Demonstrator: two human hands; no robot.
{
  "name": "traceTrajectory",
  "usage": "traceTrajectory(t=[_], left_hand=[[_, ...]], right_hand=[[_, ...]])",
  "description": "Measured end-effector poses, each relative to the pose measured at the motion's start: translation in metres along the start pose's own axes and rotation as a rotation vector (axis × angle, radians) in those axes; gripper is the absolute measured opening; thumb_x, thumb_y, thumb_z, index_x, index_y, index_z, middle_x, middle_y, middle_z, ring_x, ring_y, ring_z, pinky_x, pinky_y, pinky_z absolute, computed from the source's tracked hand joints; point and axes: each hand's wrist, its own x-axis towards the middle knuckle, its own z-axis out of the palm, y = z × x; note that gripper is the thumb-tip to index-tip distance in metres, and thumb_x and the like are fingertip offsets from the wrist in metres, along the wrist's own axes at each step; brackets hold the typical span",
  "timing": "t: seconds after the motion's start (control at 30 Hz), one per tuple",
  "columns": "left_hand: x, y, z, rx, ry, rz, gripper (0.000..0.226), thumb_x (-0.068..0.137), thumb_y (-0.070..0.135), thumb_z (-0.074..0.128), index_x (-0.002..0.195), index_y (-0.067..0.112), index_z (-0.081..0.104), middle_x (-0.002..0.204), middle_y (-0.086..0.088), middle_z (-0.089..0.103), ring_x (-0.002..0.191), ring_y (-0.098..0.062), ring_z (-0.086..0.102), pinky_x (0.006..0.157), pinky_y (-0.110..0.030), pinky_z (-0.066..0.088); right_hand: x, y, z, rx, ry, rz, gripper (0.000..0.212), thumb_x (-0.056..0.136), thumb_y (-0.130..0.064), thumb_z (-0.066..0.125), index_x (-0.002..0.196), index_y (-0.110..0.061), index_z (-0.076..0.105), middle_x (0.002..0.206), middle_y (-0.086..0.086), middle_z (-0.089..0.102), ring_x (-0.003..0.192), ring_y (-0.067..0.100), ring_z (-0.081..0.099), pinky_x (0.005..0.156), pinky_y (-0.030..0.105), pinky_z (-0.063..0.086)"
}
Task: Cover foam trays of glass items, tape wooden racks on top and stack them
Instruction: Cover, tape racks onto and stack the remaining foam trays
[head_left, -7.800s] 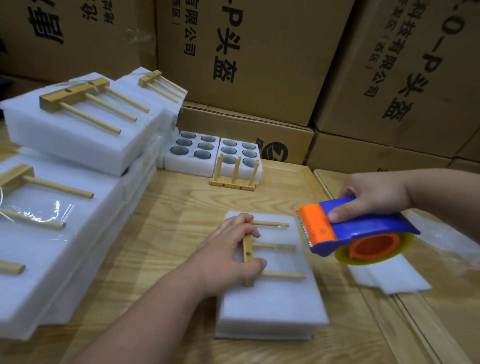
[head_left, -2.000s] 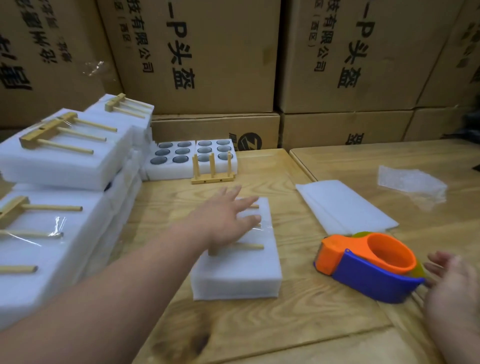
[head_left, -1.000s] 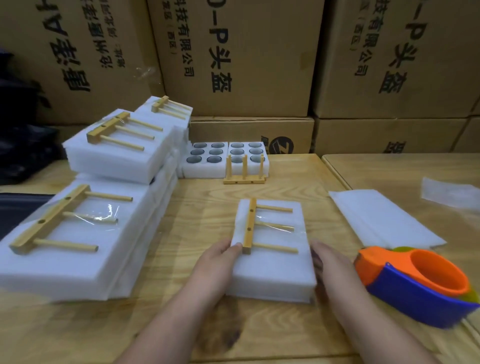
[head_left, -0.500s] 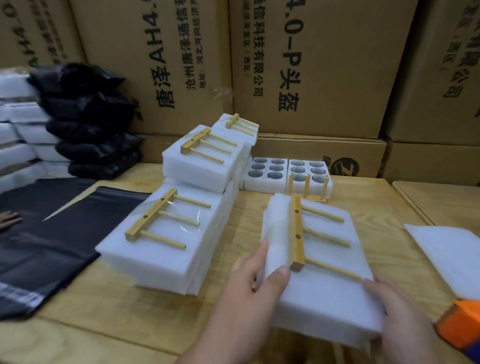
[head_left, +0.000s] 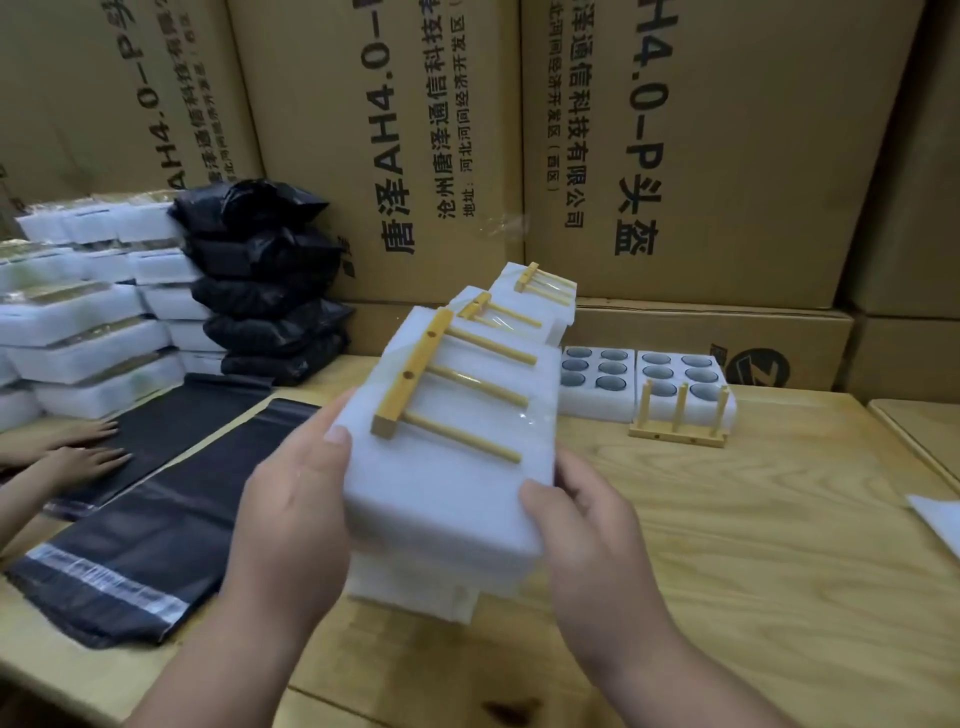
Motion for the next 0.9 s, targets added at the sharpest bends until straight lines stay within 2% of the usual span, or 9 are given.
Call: traceTrajectory(t=[0.07,0.13,0.3,0.43,0.5,0.6,0.73,0.8,0.9], left_hand=[[0.007,-0.011,-0.004,0.050,0.054,-0.013,0.043,0.089,0.054,0.034,0.107,0.050,0.072,0.102,0.023,0.075,0.098,0.006,0.065,0.080,-0.036,0.047],[0.013,-0.022,-0.005,0.060,0.087,-0.044,0.044,0.090,0.052,0.031,0.106,0.054,0.072,0.102,0.024,0.075,0.099,0.008,0.065,0.083,-0.035,0.047],[0.025,-0.040,0.000,0.011,0.217,-0.052,0.044,0.092,0.054,0.031,0.099,0.052,0.075,0.097,0.020,0.076,0.096,-0.002,0.068,0.079,-0.036,0.049],[0.039,-0.042,0.000,-0.004,0.293,-0.087,0.044,0.090,0.060,0.033,0.086,0.051,0.076,0.082,0.020,0.074,0.086,-0.012,0.066,0.077,-0.037,0.048],[0.040,-0.043,-0.002,-0.011,0.309,-0.092,0.044,0.089,0.060,0.033,0.085,0.053,0.076,0.081,0.022,0.074,0.083,-0.003,0.065,0.075,-0.035,0.047],[0.035,-0.044,-0.001,-0.004,0.310,-0.088,0.042,0.090,0.060,0.033,0.084,0.056,0.074,0.080,0.028,0.072,0.074,0.011,0.063,0.071,-0.035,0.045],[0.027,-0.047,0.001,0.008,0.301,-0.020,0.040,0.090,0.061,0.033,0.089,0.055,0.072,0.092,0.030,0.071,0.087,0.013,0.062,0.074,-0.029,0.045],[0.026,-0.049,-0.001,0.008,0.295,-0.006,0.041,0.090,0.061,0.034,0.097,0.049,0.072,0.098,0.029,0.071,0.095,0.010,0.062,0.077,-0.029,0.045],[0.021,-0.047,0.001,0.058,0.282,0.030,0.044,0.091,0.059,0.035,0.114,0.040,0.066,0.104,0.036,0.066,0.098,0.016,0.057,0.079,-0.028,0.043]], right_hand=[[0.006,0.006,0.010,-0.052,-0.011,0.024,0.039,0.088,-0.025,0.052,0.122,-0.023,0.069,0.116,-0.004,0.075,0.109,0.017,0.070,0.093,0.045,0.056],[0.010,0.012,0.017,-0.098,-0.011,0.047,0.038,0.089,-0.028,0.052,0.124,-0.024,0.068,0.117,-0.007,0.074,0.110,0.014,0.069,0.098,0.050,0.054],[0.015,0.021,0.025,-0.187,0.011,0.043,0.036,0.088,-0.034,0.055,0.121,-0.030,0.067,0.115,-0.013,0.073,0.106,0.010,0.070,0.095,0.044,0.057],[0.020,0.022,0.029,-0.238,0.008,0.046,0.042,0.084,-0.051,0.057,0.121,-0.033,0.065,0.119,-0.014,0.070,0.110,0.008,0.067,0.097,0.041,0.055],[0.020,0.023,0.029,-0.262,-0.013,0.063,0.051,0.081,-0.059,0.057,0.126,-0.035,0.062,0.124,-0.015,0.067,0.116,0.010,0.064,0.101,0.042,0.052],[0.018,0.026,0.022,-0.251,-0.031,0.073,0.048,0.082,-0.057,0.058,0.126,-0.039,0.062,0.126,-0.018,0.066,0.117,0.004,0.062,0.101,0.040,0.052],[0.013,0.030,0.011,-0.245,-0.052,0.107,0.057,0.084,-0.057,0.057,0.138,-0.038,0.056,0.131,-0.022,0.064,0.119,-0.005,0.058,0.102,0.031,0.049],[0.011,0.030,0.008,-0.221,-0.049,0.144,0.065,0.084,-0.059,0.058,0.144,-0.035,0.053,0.136,-0.021,0.061,0.122,-0.003,0.058,0.106,0.033,0.048],[0.009,0.032,0.004,-0.227,-0.031,0.151,0.065,0.086,-0.059,0.057,0.144,-0.029,0.055,0.141,-0.019,0.058,0.127,-0.002,0.055,0.109,0.032,0.045]])
